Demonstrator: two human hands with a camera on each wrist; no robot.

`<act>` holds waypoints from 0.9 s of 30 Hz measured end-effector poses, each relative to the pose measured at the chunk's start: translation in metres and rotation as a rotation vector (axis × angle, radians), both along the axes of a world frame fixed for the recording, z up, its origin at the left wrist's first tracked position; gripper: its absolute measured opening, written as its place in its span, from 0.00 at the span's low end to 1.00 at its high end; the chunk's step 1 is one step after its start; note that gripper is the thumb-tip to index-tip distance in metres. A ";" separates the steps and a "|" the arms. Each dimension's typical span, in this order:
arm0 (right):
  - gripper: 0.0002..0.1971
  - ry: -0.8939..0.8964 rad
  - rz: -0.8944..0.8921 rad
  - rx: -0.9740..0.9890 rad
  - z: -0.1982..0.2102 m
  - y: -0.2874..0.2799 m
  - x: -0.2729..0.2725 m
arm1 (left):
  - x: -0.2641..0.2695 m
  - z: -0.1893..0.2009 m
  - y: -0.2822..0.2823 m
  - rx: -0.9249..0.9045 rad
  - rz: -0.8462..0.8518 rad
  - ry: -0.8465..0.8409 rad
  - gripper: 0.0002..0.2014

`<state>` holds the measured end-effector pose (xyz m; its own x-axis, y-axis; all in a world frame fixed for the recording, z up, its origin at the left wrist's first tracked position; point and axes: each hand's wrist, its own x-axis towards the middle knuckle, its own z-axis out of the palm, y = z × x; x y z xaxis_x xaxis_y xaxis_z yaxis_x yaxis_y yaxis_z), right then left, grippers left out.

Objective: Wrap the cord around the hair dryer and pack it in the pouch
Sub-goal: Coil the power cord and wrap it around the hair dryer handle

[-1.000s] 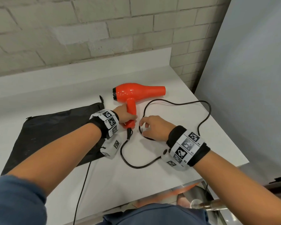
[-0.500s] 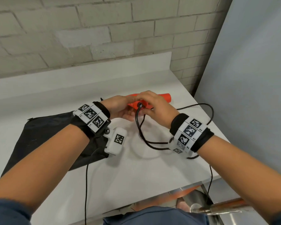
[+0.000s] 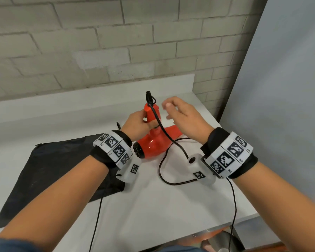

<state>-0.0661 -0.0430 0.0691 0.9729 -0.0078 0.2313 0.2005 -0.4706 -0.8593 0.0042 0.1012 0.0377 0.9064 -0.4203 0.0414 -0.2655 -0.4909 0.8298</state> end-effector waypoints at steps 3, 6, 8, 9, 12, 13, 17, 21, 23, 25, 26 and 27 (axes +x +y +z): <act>0.04 0.153 0.188 0.002 0.001 0.004 -0.003 | 0.006 0.002 -0.002 0.052 -0.011 -0.062 0.16; 0.06 0.149 0.267 0.020 0.008 0.005 -0.003 | 0.010 0.003 -0.002 0.049 -0.009 -0.055 0.16; 0.12 0.077 0.151 0.038 0.016 0.002 0.001 | 0.014 0.001 0.000 0.069 -0.020 -0.056 0.19; 0.13 0.005 0.070 0.006 0.020 -0.001 0.004 | 0.014 0.001 0.001 0.064 -0.040 -0.053 0.22; 0.11 -0.170 -0.069 -0.137 0.033 -0.013 0.013 | 0.013 0.009 0.009 -0.198 -0.114 -0.079 0.36; 0.11 -0.178 -0.073 -0.168 0.038 -0.016 0.015 | 0.013 0.015 0.011 -0.316 -0.110 -0.136 0.37; 0.10 -0.185 -0.041 -0.281 0.053 -0.018 0.019 | 0.011 0.053 0.007 -0.438 -0.139 -0.378 0.22; 0.10 -0.247 -0.003 -0.249 0.058 -0.015 0.023 | 0.014 0.081 -0.007 -0.368 -0.249 -0.381 0.16; 0.10 -0.313 -0.045 -0.222 0.059 -0.013 0.025 | 0.016 0.086 -0.014 -0.457 -0.297 -0.217 0.12; 0.09 -0.377 -0.097 -0.174 0.060 -0.013 0.028 | 0.014 0.090 -0.019 -0.515 -0.300 -0.040 0.14; 0.08 -0.409 -0.124 -0.150 0.060 -0.014 0.029 | 0.012 0.092 -0.021 -0.522 -0.295 0.027 0.17; 0.06 -0.439 -0.156 -0.126 0.060 -0.015 0.030 | 0.012 0.091 -0.022 -0.520 -0.294 0.077 0.19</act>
